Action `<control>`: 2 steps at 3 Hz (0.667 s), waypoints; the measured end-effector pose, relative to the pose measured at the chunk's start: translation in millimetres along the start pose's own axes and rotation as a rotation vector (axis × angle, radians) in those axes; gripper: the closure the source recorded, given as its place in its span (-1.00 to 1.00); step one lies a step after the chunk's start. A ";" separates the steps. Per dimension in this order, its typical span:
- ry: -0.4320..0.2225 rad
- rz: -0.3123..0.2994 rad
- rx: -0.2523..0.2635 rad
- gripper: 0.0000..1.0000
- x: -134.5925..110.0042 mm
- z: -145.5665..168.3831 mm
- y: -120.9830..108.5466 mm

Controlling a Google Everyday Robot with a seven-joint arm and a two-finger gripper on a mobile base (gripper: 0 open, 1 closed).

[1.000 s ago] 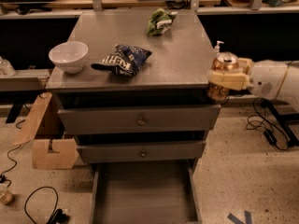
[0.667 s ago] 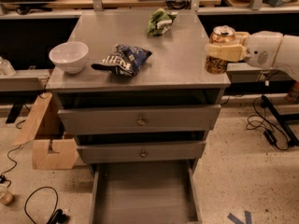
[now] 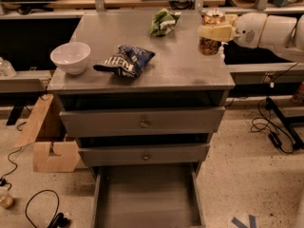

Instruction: Pick orange can from bottom drawer and place on counter

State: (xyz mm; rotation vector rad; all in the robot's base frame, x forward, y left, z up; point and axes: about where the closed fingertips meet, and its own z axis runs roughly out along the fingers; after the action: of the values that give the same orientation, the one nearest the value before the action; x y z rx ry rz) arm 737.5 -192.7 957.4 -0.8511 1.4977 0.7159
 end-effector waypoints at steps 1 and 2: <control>-0.024 0.027 -0.015 1.00 22.4 18.6 -20.1; -0.033 0.064 -0.014 1.00 63.1 24.9 -36.2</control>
Offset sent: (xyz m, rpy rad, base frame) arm 0.0613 -0.0284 -0.1257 0.0942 0.0779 -0.0108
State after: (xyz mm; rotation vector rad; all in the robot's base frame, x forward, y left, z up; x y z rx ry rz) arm 780.0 -198.2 893.5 -0.8014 1.4972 0.7845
